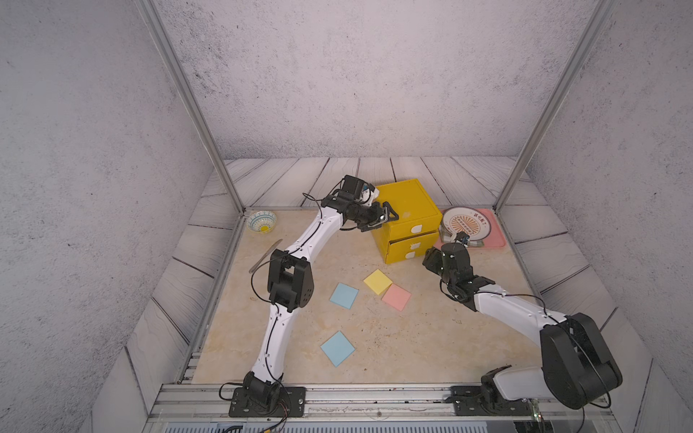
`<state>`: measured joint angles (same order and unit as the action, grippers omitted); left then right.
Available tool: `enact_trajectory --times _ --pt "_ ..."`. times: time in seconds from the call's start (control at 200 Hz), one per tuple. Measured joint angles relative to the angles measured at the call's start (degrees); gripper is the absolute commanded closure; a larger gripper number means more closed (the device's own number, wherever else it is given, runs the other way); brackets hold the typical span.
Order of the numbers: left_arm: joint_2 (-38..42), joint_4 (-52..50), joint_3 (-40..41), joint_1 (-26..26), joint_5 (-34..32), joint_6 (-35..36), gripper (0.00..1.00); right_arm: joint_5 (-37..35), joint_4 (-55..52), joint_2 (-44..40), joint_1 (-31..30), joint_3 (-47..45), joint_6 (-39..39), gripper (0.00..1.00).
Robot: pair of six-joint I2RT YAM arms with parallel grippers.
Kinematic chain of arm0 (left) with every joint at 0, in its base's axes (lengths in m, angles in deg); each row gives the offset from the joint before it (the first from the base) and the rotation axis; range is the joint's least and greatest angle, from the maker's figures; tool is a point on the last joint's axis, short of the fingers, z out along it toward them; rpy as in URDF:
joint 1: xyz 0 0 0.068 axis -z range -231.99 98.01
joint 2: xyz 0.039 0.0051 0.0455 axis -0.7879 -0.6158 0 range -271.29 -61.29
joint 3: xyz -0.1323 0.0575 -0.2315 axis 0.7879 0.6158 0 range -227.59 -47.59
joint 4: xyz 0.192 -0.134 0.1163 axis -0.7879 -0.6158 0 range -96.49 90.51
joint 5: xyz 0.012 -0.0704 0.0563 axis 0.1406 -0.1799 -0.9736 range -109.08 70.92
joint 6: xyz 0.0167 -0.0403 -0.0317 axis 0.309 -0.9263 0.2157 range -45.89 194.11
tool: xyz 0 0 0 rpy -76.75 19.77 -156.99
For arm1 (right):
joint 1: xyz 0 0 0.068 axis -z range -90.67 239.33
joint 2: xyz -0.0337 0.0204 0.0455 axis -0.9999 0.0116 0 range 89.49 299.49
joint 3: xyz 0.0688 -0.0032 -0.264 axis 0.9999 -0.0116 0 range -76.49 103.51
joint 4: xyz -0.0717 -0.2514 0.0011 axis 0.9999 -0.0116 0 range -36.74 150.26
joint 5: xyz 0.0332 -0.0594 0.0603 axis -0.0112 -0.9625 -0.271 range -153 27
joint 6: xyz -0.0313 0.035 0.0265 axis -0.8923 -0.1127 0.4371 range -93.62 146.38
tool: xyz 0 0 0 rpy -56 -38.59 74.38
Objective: Please put the sticky notes in the drawer by color
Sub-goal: Open the drawer in the storage box.
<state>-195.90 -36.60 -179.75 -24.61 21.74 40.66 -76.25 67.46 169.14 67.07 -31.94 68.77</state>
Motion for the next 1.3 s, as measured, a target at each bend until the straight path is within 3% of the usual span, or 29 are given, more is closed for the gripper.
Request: enact_trajectory --times 0.215,0.926,1.301 --pt "0.0 -0.37 -0.09 0.02 0.0 0.0 0.08 6.47 -3.76 4.07 0.0 12.02 -1.25 0.32" --pt "0.0 -0.39 -0.09 0.02 0.04 0.04 0.08 10.82 -5.03 15.06 0.11 17.49 -0.44 0.33" --pt "0.0 -0.44 -0.09 0.0 0.09 0.2 0.08 11.5 -2.4 14.73 0.39 15.43 -0.2 0.32"
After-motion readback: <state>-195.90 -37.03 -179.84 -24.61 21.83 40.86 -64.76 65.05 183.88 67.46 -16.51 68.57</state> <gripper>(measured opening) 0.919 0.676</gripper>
